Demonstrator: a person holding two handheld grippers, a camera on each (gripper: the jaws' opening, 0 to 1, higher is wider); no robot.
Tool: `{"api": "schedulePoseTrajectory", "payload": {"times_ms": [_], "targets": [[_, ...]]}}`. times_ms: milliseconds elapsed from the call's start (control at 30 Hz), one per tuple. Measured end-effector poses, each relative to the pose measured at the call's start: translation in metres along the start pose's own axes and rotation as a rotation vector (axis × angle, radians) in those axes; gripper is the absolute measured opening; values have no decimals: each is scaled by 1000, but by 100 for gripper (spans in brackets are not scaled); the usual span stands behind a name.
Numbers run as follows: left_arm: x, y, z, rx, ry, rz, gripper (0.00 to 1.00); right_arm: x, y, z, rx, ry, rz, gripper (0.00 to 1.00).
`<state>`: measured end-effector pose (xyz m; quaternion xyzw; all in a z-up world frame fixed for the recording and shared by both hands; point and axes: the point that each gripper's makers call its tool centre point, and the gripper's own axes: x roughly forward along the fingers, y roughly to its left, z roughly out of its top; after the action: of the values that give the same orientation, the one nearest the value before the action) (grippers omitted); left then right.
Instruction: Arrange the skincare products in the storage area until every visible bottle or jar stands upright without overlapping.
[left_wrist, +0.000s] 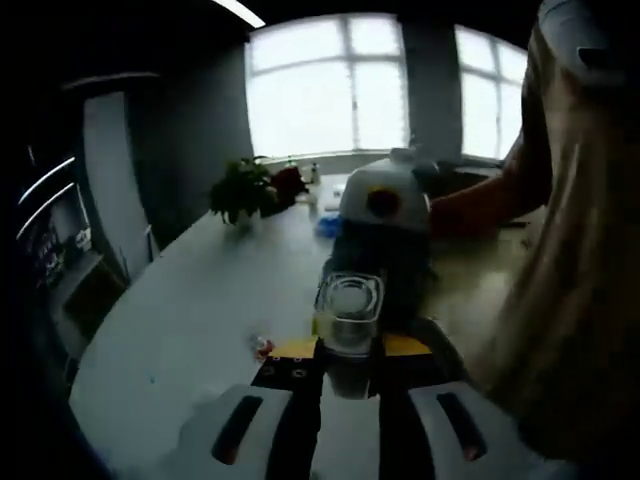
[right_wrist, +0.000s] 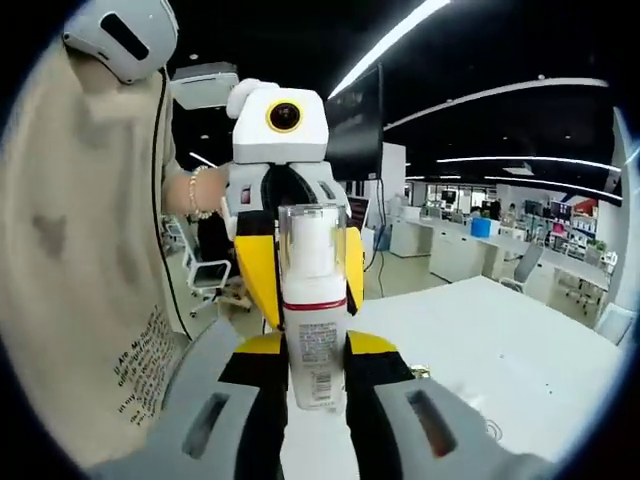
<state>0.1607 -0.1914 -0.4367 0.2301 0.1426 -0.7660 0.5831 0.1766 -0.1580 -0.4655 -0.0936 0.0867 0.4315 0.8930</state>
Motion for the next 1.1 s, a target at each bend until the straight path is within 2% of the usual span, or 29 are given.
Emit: {"api": "schedulePoseTrajectory", "payload": {"times_ms": [200,500,633,800,1100], "targets": [[24,-7,-24,5,55,-14,17,-3,3,-39,-5,106,-29,21],[63,-5,-59,-5,122,-32,16,-5,-7,-93,31,199,-90,22],[79,0,-76,20,174,-33,16,-1,-14,-116,54,225,-104,22],[93,5,-91,10,199,-37,16,1,-18,-136,80,285,-104,22],[116,14,-117,11,239,-29,16,8,-27,-173,98,337,-112,22]]}}
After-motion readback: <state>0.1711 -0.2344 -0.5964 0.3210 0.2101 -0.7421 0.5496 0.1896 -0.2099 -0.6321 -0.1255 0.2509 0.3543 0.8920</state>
